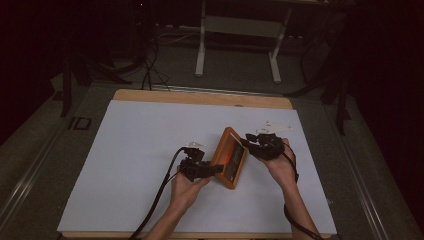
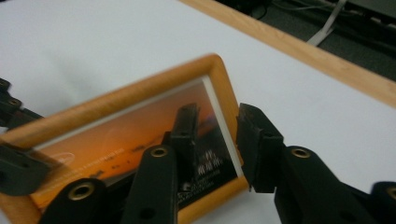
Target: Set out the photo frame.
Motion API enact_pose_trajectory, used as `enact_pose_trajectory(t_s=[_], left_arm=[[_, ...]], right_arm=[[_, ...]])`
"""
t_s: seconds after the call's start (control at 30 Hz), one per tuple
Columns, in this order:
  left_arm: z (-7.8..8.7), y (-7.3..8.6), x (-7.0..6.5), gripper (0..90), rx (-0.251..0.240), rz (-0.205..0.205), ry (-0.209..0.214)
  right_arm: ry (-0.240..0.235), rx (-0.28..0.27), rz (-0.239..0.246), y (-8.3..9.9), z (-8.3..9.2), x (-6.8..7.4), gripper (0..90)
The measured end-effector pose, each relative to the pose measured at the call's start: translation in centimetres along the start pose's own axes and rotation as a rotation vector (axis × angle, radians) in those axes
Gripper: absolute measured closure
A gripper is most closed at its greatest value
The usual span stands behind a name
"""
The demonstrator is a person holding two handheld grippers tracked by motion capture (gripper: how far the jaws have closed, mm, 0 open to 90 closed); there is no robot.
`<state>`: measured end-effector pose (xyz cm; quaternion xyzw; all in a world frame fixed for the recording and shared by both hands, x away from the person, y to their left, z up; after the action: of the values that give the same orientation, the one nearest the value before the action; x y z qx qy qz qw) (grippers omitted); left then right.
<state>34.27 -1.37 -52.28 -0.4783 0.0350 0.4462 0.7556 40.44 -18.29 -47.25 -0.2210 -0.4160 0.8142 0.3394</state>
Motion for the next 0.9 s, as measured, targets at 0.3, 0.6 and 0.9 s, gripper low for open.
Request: enact_pose_trajectory(t_s=[0.3,0.6,0.9], left_arm=[[-1.0,-0.7,-2.9,67.3,-0.020,-0.148,-0.042],[-2.1,-0.8,-5.6,68.9,-0.002,-0.319,-0.075],[-2.5,-0.9,-5.9,68.8,-0.006,-0.354,-0.068]], right_arm=[[0.025,-0.047,-0.008,-0.3,2.6,-0.4,61.1],[0.063,-0.069,-0.016,0.3,4.3,-1.0,79.0],[0.098,-0.046,0.009,1.6,5.1,-1.4,89.9]])
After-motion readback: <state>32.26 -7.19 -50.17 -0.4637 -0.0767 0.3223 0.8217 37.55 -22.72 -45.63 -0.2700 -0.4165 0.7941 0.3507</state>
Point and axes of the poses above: each handheld gripper's, and its own axes: z roughly backward along the jaws, y roughly out of its underside, x roughly to its left, the point moved 6 cm from there along -z, roughly forward along the jaws, and after that the axes turned 2 degrees about y, right-handed, at the moved point
